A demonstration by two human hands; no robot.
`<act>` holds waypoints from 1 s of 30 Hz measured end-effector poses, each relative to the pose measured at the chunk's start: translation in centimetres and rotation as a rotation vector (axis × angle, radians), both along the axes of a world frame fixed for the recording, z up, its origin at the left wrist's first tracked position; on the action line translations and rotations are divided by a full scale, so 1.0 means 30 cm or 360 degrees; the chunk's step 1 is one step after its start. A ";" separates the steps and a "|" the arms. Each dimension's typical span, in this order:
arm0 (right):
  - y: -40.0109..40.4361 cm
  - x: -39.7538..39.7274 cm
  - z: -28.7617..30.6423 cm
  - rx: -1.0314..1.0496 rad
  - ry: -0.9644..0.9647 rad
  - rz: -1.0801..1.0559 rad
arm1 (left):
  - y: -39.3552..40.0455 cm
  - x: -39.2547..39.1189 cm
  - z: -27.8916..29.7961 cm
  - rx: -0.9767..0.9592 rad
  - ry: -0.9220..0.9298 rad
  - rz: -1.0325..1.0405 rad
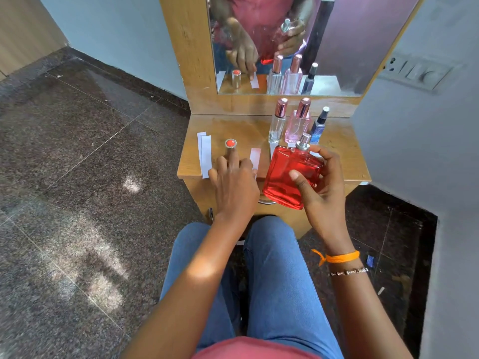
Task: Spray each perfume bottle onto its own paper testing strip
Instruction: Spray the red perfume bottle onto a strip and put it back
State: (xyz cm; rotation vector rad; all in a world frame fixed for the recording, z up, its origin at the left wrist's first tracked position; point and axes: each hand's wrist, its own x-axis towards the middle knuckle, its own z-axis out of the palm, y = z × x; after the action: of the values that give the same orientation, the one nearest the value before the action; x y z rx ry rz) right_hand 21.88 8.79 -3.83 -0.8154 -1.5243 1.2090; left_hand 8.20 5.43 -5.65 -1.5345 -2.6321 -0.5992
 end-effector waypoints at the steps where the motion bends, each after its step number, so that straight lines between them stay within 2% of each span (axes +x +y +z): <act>1: 0.001 0.001 0.000 0.0009 -0.0007 -0.0002 | 0.000 0.001 -0.001 0.0022 0.0001 0.0004; 9: -0.003 0.007 0.007 -0.0024 -0.0041 0.0050 | 0.016 -0.004 -0.015 0.0063 -0.0140 -0.0122; 12: -0.003 0.010 0.008 -0.0032 -0.0067 0.0091 | 0.020 -0.007 -0.024 0.0119 -0.0274 -0.0153; 16: -0.002 0.008 0.009 -0.0043 -0.0060 0.0113 | 0.024 -0.011 -0.021 0.0155 -0.0465 -0.0112; 20: -0.006 0.008 0.014 -0.0058 -0.0062 0.0138 | 0.026 -0.032 -0.022 0.0320 -0.0729 -0.0034; 24: -0.007 0.016 0.021 -0.0020 -0.0092 0.0226 | 0.010 -0.043 -0.006 0.0287 -0.0739 -0.0026; 26: -0.008 0.015 0.019 -0.0084 -0.0028 0.0307 | -0.003 -0.040 0.015 0.0319 -0.0804 -0.0049; 30: -0.016 0.008 0.003 -0.0488 0.0340 0.0507 | -0.009 -0.049 0.055 0.0329 -0.1102 -0.0101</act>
State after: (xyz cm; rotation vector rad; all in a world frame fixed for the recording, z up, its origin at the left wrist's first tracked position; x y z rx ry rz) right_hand 22.11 8.30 -3.73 -0.6256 -1.3436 1.7387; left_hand 6.74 5.17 -4.02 -1.5554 -2.8205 -1.6023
